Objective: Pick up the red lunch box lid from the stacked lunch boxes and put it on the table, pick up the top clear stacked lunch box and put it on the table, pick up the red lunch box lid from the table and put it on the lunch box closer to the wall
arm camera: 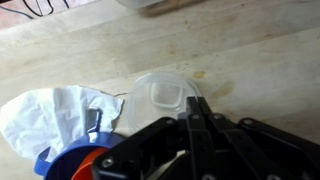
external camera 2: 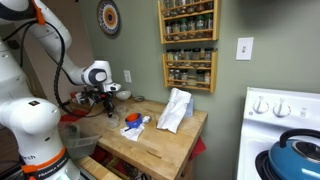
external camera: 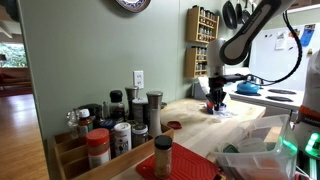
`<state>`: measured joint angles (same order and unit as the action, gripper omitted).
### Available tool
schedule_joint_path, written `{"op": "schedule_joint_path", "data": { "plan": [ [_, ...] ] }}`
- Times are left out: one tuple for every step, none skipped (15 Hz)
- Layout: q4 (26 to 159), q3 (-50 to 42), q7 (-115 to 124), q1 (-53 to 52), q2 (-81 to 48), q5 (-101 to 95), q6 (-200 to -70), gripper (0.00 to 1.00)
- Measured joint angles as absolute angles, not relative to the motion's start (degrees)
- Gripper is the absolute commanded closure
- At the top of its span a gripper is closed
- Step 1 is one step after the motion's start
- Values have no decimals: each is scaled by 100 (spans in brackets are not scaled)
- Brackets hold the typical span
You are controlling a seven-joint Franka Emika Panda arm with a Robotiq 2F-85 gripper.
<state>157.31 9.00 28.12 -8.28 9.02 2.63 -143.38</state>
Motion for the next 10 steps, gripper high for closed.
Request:
{"op": "schedule_joint_path", "data": {
  "plan": [
    [15747,901,2802,-828,883,302,-14393,66],
    [15741,902,2786,-829,876,347,-14426,57],
    [15723,907,2783,-830,883,376,-14438,50],
    [15694,915,2782,-832,912,411,-14438,43],
    [15666,931,2782,-846,964,492,-14434,35],
    [15631,958,2781,-878,1027,610,-14413,28],
    [15577,1001,2781,-930,1097,769,-14359,19],
    [15484,1069,2820,-995,1152,937,-14259,13],
    [15356,1166,2931,-1060,1177,1058,-14127,6],
    [15214,1285,3107,-1124,1169,1129,-14032,1]
  ]
}}
